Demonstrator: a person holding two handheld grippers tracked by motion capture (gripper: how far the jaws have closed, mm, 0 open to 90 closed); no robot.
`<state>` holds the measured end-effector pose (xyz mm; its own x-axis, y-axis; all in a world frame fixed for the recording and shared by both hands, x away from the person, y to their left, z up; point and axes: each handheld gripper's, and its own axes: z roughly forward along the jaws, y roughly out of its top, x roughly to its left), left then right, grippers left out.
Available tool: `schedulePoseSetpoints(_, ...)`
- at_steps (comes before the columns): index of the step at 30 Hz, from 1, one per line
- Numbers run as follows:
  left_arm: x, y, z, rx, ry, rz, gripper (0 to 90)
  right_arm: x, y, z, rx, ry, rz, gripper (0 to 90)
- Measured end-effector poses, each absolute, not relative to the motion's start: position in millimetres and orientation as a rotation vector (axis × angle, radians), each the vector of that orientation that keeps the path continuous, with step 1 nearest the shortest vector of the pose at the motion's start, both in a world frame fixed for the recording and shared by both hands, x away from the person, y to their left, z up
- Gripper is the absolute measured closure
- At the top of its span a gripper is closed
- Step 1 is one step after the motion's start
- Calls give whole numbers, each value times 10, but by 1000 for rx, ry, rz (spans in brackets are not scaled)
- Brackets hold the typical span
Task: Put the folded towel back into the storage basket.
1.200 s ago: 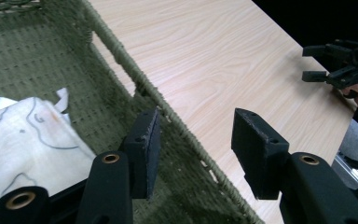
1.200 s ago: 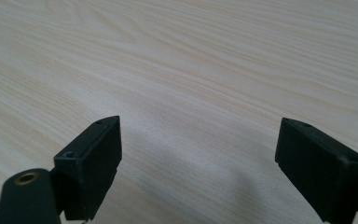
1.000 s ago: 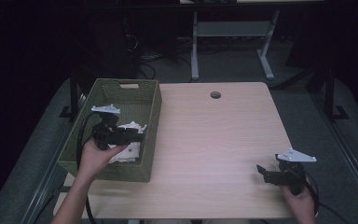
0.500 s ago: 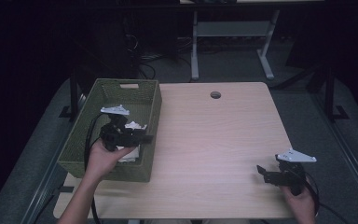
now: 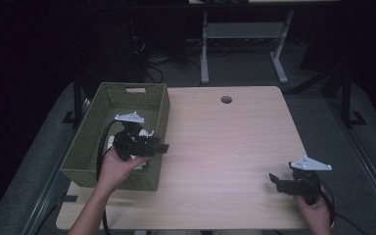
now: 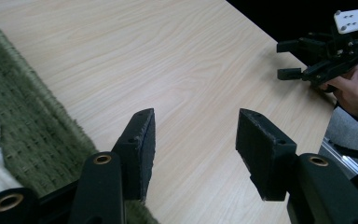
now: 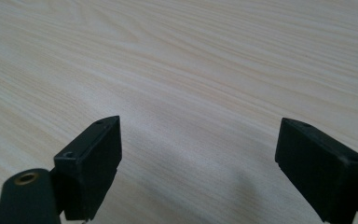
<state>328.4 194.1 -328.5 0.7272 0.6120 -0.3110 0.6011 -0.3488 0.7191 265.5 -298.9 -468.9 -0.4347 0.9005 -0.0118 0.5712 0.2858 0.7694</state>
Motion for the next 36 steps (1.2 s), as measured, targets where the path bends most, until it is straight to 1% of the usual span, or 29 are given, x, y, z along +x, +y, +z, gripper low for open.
schedulePoseSetpoints(19, 3232, 1608, -3339, 2070, 864, 2, 439, 2639, -2970, -4674, 1307, 2111, 989, 142)
schedulePoseSetpoints(36, 3242, 1189, -3370, 2097, 800, -12, 389, 2629, -3024, -4671, 1327, 2098, 1000, 142)
